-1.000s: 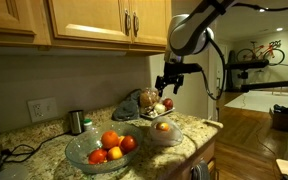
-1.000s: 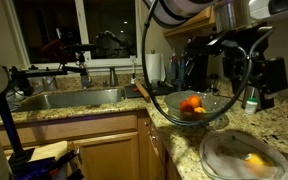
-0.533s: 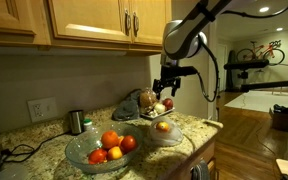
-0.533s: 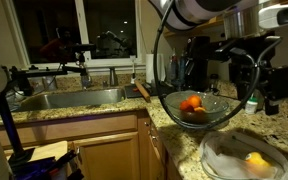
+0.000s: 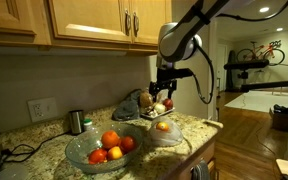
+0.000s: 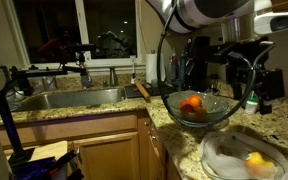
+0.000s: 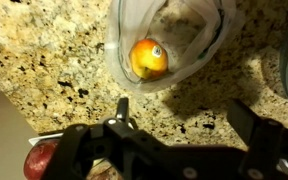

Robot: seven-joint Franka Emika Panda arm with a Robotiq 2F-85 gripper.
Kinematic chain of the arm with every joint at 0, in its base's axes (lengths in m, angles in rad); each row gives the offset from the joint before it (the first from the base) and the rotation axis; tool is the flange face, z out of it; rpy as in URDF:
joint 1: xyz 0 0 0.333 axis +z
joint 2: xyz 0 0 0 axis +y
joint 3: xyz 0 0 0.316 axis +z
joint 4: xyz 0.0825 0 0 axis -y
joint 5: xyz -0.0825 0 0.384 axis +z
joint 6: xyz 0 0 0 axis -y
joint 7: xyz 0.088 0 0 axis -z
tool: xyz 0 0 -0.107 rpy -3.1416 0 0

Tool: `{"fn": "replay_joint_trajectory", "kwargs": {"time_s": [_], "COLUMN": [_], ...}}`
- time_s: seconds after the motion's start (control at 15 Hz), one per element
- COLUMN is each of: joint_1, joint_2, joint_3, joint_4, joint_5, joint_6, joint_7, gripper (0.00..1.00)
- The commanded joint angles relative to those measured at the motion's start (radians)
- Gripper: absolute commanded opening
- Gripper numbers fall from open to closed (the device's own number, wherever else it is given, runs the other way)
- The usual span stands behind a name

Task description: Take the apple and place it in the bowl

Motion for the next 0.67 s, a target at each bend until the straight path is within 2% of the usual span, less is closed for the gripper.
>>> {"fn": "replay_joint_trajectory", "kwargs": {"time_s": [0.0, 0.6], "joint_1": [0.030, 0.022], "joint_2": [0.061, 0.213], "joint_3": [-0.040, -0.075], "joint_4": [0.060, 0.185], "joint_5": [-0.012, 0.020], "joint_6": [-0.076, -0.147], "joint_7": [0.044, 0.024], "gripper": [1.00, 1.00]}}
